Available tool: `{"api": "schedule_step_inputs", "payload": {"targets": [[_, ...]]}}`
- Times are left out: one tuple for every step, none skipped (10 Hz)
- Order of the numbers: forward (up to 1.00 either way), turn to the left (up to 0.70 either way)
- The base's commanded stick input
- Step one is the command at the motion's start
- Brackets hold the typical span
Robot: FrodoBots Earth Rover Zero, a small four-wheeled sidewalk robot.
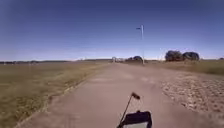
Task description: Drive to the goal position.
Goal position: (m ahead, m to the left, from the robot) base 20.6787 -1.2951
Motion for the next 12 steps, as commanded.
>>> {"api": "schedule_step_inputs", "payload": {"targets": [[1.0,0.0],[1.0,0.0],[1.0,0.0],[1.0,0.0],[1.0,0.0],[1.0,0.0],[1.0,0.0],[1.0,0.0],[1.0,0.0],[1.0,0.0],[1.0,0.0],[1.0,0.0]]}}
